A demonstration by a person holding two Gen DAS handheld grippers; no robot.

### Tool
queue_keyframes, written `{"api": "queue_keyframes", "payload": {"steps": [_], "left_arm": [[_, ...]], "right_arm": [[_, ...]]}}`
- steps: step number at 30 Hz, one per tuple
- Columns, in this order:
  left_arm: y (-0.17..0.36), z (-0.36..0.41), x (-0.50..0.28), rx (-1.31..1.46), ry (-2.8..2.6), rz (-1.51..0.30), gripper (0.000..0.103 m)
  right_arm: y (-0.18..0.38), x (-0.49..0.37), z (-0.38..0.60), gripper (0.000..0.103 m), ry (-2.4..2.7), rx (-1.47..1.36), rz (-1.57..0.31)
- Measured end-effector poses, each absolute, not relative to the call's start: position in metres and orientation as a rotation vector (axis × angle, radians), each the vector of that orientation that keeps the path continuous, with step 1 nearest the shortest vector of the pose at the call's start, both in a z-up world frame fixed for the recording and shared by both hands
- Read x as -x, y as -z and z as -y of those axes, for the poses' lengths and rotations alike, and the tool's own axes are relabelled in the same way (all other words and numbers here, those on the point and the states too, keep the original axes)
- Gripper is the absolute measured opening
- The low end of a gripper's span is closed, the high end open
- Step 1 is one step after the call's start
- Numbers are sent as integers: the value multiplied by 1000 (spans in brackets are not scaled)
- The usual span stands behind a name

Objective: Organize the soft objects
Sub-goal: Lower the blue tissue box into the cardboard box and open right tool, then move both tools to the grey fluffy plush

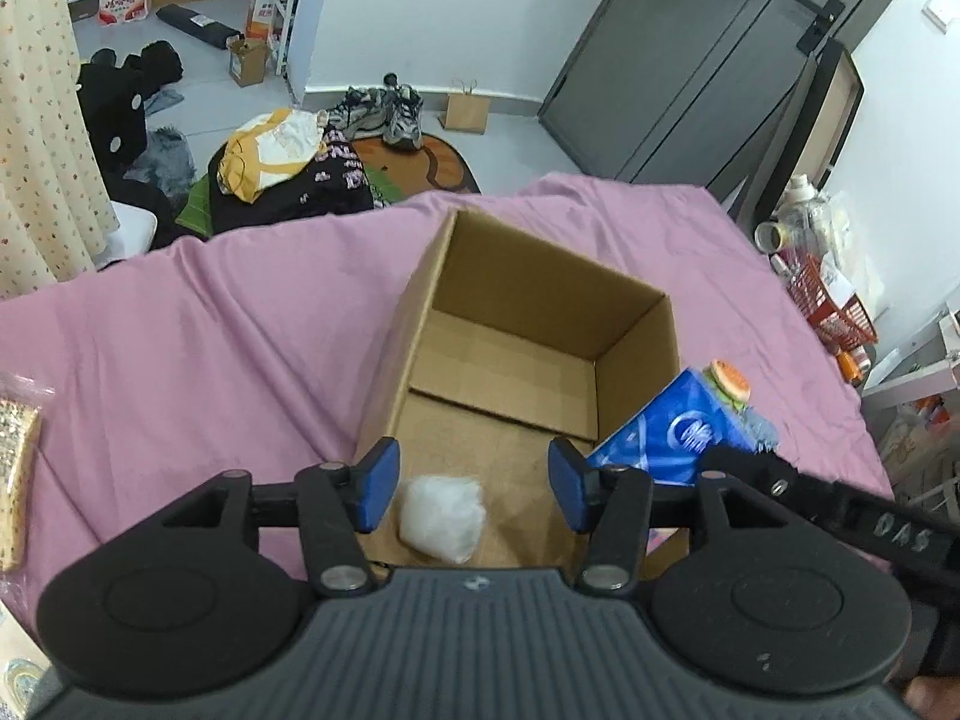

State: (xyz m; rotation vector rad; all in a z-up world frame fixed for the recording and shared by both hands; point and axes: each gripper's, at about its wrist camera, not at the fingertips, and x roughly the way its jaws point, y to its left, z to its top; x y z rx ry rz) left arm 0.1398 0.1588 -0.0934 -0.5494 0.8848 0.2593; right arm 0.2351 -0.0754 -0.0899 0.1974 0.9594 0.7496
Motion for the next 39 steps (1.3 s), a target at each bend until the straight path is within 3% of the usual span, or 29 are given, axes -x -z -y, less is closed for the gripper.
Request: {"api": "queue_keyframes", "payload": {"steps": [3, 8, 9, 11, 16, 21, 25, 39], "left_arm": [[90, -162, -138, 547, -276, -874, 54], [87, -163, -136, 539, -304, -873, 54], [86, -163, -135, 537, -309, -874, 54], [83, -161, -133, 528, -318, -872, 60], [74, -149, -129, 488, -342, -850, 79], [65, -135, -128, 468, -347, -842, 81], [60, -121, -126, 455, -340, -840, 82], [46, -64, -139, 409, -304, -847, 82]], "right_arm": [[91, -232, 71, 20, -760, -182, -974], [95, -233, 70, 32, -745, -187, -1054], [93, -232, 73, 35, -751, -203, -1050], [88, -228, 80, 52, -743, -203, -1032], [75, -225, 99, 53, -729, -220, -1004], [67, -225, 122, 53, -706, -224, -978], [66, -226, 144, 61, -672, -233, -959], [62, -245, 197, 61, -651, -271, -936]]}}
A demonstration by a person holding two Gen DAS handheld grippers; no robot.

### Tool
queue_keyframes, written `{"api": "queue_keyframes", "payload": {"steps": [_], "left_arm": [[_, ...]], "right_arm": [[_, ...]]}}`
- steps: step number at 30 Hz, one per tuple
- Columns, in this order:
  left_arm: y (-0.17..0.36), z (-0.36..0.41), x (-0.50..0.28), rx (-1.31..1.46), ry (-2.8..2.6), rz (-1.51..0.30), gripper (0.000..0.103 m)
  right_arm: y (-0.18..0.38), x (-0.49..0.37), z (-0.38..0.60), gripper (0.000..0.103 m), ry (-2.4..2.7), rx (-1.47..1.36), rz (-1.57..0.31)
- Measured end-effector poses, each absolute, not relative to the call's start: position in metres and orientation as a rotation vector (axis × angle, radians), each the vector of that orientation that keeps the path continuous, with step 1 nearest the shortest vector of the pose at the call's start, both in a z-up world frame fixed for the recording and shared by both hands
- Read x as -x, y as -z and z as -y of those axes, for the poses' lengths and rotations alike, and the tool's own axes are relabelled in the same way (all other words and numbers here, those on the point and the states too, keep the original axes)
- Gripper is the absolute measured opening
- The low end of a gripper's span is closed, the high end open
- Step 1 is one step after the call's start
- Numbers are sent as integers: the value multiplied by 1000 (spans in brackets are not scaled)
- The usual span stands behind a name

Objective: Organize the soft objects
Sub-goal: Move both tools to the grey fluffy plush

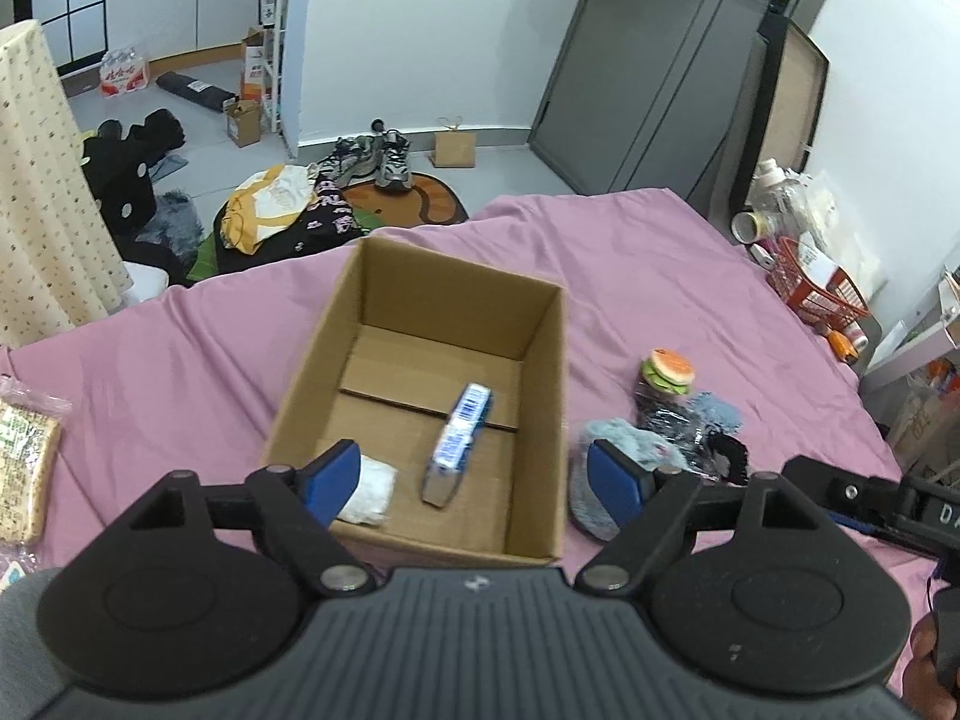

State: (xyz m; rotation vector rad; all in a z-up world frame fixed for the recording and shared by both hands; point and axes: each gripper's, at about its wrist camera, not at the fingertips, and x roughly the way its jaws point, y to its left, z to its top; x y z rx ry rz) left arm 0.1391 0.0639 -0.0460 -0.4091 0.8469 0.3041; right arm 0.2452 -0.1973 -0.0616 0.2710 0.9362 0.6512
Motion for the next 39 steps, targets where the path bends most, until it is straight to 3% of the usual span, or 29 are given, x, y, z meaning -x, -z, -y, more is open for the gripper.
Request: {"api": "queue_keyframes", "payload": {"steps": [16, 20, 25, 30, 39], "left_arm": [[51, -11, -169, 424, -312, -851, 81], [57, 3, -182, 413, -298, -854, 75], [73, 23, -202, 400, -261, -892, 56], [94, 34, -216, 394, -254, -937, 44], [124, 35, -237, 396, -309, -992, 38]], "right_arm": [[89, -291, 223, 61, -692, -377, -982], [116, -302, 232, 58, -710, -450, -1032], [140, -315, 244, 49, -721, -523, -1093], [152, -325, 249, 43, -741, -570, -1117], [173, -341, 244, 40, -780, -602, -1175]]}}
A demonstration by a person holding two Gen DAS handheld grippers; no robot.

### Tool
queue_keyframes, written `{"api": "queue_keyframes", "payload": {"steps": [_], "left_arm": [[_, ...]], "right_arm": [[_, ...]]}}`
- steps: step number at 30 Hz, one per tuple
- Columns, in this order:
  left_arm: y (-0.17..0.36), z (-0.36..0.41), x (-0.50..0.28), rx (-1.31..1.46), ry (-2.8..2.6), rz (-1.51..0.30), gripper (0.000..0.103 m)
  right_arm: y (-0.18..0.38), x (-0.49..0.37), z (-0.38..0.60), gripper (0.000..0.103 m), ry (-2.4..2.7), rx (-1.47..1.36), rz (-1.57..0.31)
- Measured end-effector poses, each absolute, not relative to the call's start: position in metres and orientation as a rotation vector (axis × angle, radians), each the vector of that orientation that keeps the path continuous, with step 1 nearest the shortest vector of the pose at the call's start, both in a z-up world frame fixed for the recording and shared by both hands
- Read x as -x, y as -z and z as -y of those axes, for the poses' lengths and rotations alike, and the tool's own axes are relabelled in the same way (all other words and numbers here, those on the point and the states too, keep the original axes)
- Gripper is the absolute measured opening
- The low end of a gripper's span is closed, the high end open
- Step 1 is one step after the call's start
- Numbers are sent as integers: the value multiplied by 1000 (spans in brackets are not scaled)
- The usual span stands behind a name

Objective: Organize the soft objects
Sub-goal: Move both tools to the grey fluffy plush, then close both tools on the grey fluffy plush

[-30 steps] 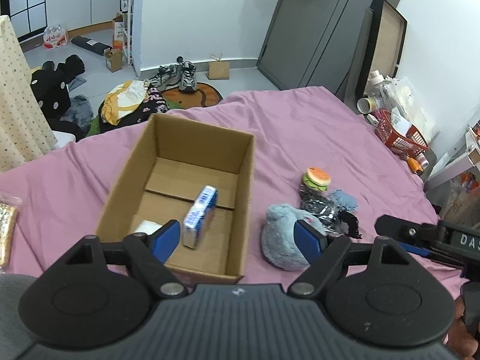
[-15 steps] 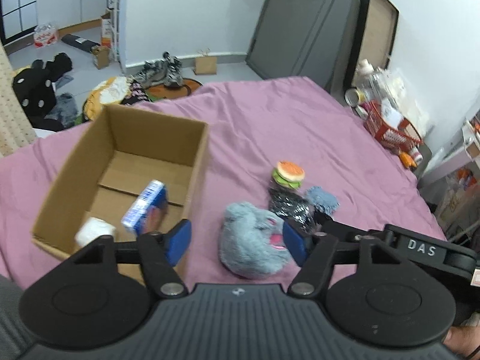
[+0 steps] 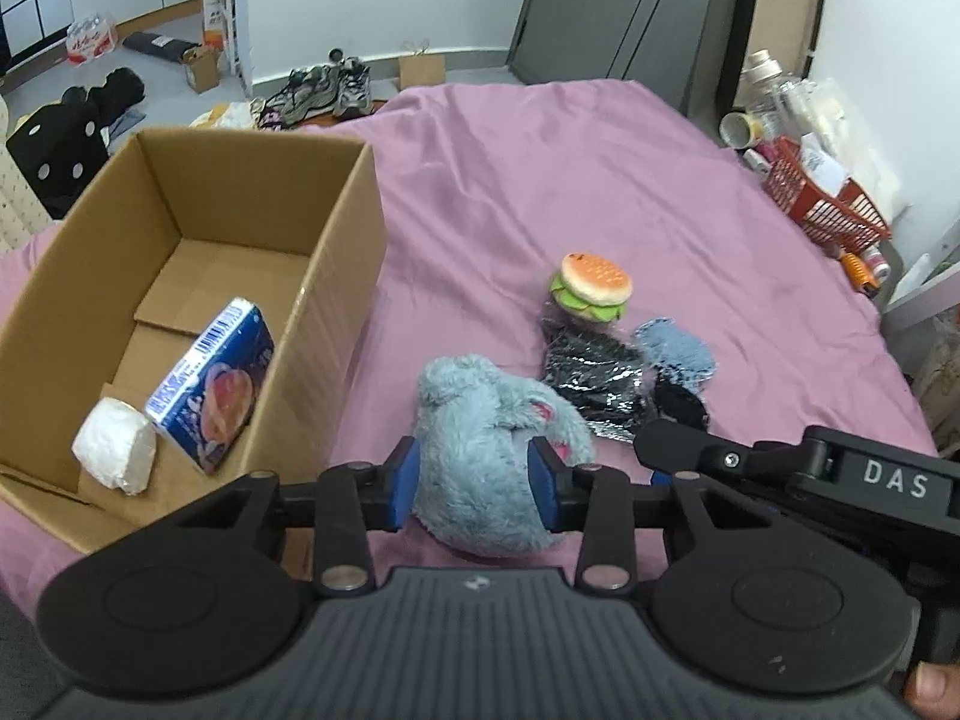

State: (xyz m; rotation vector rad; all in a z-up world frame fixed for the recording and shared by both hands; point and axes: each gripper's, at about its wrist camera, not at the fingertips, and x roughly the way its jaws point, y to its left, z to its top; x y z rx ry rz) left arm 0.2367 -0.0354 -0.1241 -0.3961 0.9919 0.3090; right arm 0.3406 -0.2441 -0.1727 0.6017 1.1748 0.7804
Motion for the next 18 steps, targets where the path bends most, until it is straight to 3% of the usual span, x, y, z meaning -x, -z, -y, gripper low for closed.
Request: {"api": "queue_keyframes", "payload": {"steps": [6, 9, 12, 14, 18], "left_arm": [[141, 32, -250, 409, -326, -1036, 34], [147, 33, -254, 414, -315, -1051, 27], [150, 34, -253, 422, -313, -1049, 22], [149, 33, -252, 422, -312, -1040, 18], [143, 33, -247, 425, -296, -1021, 16]], "right_arm": [[184, -346, 233, 36, -789, -573, -1208], [190, -348, 229, 32, -781, -566, -1228], [193, -347, 224, 24, -785, -542, -1235], [195, -346, 222, 12, -779, -513, -1243], [185, -341, 222, 7, -786, -476, -1204]]}}
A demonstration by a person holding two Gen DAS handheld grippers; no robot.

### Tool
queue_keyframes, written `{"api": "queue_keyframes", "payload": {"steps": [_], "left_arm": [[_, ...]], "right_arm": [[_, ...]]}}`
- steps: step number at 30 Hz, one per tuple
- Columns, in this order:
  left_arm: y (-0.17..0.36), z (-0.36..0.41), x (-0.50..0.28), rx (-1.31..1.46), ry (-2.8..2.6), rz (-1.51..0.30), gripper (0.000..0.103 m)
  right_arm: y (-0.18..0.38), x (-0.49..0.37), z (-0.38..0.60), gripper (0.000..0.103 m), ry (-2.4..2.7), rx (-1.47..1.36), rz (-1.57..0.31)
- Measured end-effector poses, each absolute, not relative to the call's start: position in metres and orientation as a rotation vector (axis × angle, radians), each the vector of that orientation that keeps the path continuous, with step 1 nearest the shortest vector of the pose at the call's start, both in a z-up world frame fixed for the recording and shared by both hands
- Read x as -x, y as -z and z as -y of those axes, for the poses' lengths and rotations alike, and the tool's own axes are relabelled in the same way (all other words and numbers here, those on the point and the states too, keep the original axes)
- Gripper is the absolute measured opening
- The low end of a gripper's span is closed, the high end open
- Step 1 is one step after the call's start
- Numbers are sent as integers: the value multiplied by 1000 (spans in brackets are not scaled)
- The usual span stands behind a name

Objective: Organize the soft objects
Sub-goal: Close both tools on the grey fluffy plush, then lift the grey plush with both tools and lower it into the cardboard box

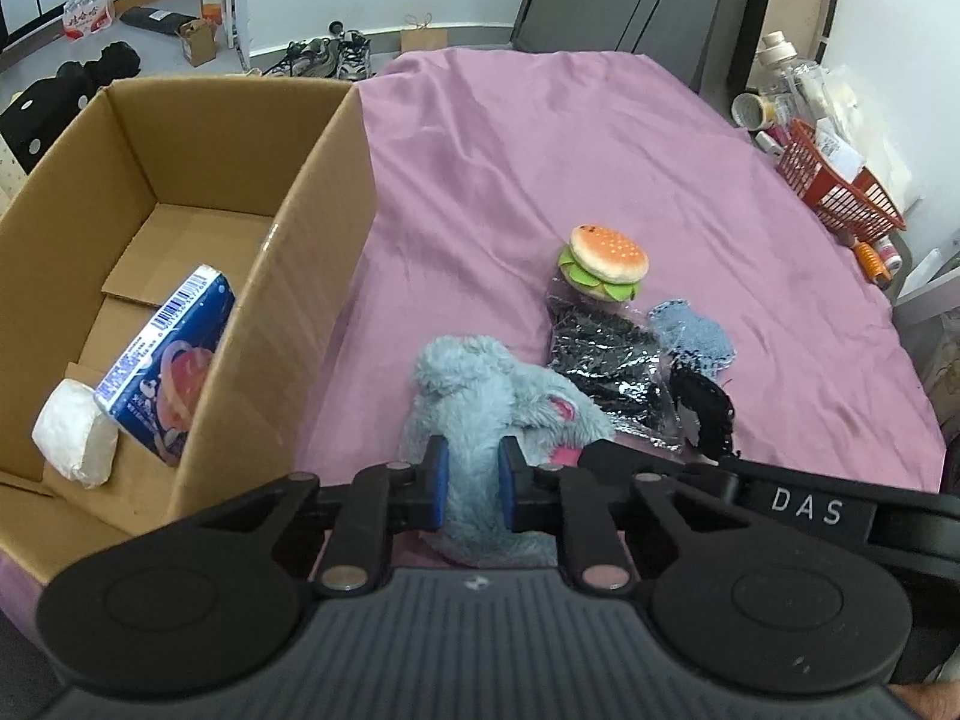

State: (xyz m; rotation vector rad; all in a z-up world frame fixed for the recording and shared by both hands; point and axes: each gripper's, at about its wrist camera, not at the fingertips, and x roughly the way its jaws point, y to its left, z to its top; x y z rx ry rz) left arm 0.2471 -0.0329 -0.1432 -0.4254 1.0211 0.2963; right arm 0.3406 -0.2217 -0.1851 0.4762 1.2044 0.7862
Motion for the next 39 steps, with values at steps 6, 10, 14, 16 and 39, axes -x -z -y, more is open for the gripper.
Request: {"api": "queue_keyframes", "payload": {"steps": [6, 10, 14, 16, 39], "left_arm": [[120, 32, -238, 442, -272, -973, 15], [101, 31, -232, 444, -249, -933, 15], [83, 26, -225, 446, -231, -902, 15], [76, 22, -223, 449, -223, -890, 15], [19, -50, -191, 519, -203, -766, 15]], "right_arm": [[157, -331, 225, 7, -790, -468, -1147], [137, -325, 225, 7, -777, -472, -1106], [118, -317, 219, 7, -768, -462, -1073], [109, -314, 215, 7, -764, -459, -1060], [42, -284, 142, 7, -778, -372, -960]]}}
